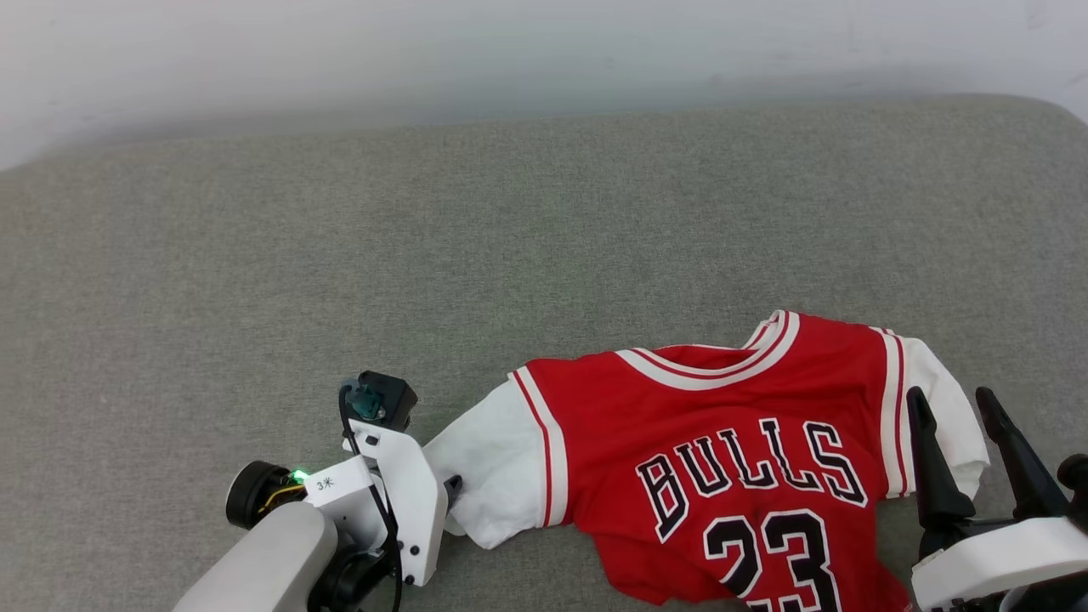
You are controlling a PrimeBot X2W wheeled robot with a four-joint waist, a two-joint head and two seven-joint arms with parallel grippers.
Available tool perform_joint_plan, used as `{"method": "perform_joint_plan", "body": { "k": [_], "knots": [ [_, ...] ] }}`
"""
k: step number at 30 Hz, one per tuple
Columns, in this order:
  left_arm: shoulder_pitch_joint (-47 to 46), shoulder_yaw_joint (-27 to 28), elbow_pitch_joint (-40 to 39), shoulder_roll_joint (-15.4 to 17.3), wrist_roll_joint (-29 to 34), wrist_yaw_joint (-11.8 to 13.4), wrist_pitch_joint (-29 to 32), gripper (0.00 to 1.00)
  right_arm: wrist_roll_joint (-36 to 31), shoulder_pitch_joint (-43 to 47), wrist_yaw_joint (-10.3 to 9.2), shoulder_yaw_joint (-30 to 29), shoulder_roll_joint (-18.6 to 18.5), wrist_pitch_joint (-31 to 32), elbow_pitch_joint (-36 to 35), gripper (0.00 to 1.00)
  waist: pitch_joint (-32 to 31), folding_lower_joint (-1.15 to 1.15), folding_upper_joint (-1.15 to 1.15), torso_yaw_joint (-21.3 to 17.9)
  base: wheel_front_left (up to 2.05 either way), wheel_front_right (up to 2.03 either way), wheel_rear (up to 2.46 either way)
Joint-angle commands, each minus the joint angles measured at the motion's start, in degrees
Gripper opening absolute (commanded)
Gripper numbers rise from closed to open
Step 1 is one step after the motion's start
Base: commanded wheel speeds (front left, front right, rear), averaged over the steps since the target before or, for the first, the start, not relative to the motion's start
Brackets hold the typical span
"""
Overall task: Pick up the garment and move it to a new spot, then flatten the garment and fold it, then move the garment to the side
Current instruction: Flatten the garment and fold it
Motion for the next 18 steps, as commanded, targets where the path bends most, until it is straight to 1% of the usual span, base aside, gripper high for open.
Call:
{"method": "perform_joint_plan", "body": {
  "k": [1, 4, 5, 6, 7, 8, 14, 16, 18],
  "knots": [
    [-1.2, -0.92, 1.36, 0.21, 0.73, -0.59, 0.66, 1.0, 0.59, -0.69, -0.04, -0.21, 0.21, -0.47, 0.47, 1.0, 1.3, 0.0, 0.0, -1.25, 0.0, 0.0, 0.0],
    [-0.95, -3.79, 4.22, 0.11, 1.43, -2.32, 3.42, 1.0, 1.07, -1.33, -0.04, -0.47, 0.25, -0.91, 1.14, 1.0, 1.8, 0.0, 0.0, -1.96, 0.0, 0.0, 0.0],
    [-0.57, -4.78, 4.9, -0.09, 1.47, -3.02, 4.32, 0.76, 1.23, -1.42, -0.04, -0.67, 0.24, -1.0, 1.47, 1.0, 1.86, 0.0, 0.0, -2.15, 0.0, 0.0, 0.0],
    [-0.31, -5.79, 5.26, -0.5, 1.52, -3.81, 4.87, 0.32, 1.37, -1.49, -0.04, -0.85, 0.25, -1.05, 1.7, 1.0, 1.88, 0.0, 0.0, -2.31, 0.0, 0.0, 0.0],
    [-0.34, -6.4, 5.4, -0.79, 1.8, -4.39, 4.58, 0.0, 1.63, -1.5, -0.04, -1.13, 0.25, -1.02, 1.93, 1.0, 1.88, 0.0, 0.0, -2.44, 0.0, 0.0, 0.0],
    [-0.36, -6.36, 5.43, -1.19, 1.84, -4.56, 3.56, 0.0, 1.86, -1.6, -0.04, -1.33, 0.25, -0.86, 2.16, 1.0, 1.9, 0.0, 0.0, -2.55, 0.0, 0.0, 0.0],
    [-1.55, -3.2, 5.02, -1.54, 2.45, -2.61, -3.42, 0.0, 4.13, -2.71, -0.04, -3.31, 0.26, 1.86, 4.28, 1.0, 0.87, 0.0, 0.0, -2.21, 0.0, 0.0, 0.0],
    [-1.67, -1.67, 4.18, -1.32, 2.56, -1.69, -5.97, 0.0, 5.94, -2.87, -0.04, -3.52, -0.65, 5.7, 6.47, 1.0, 0.47, 0.0, 0.0, -2.09, 0.0, 0.0, 0.0],
    [-1.27, -0.17, 2.98, -1.16, 2.14, -0.76, -8.43, 0.0, 7.97, -4.15, -0.05, -3.98, -3.08, 9.69, 8.79, 1.0, -0.24, 0.0, 0.0, -1.95, 0.0, 0.0, 0.0]
  ]
}}
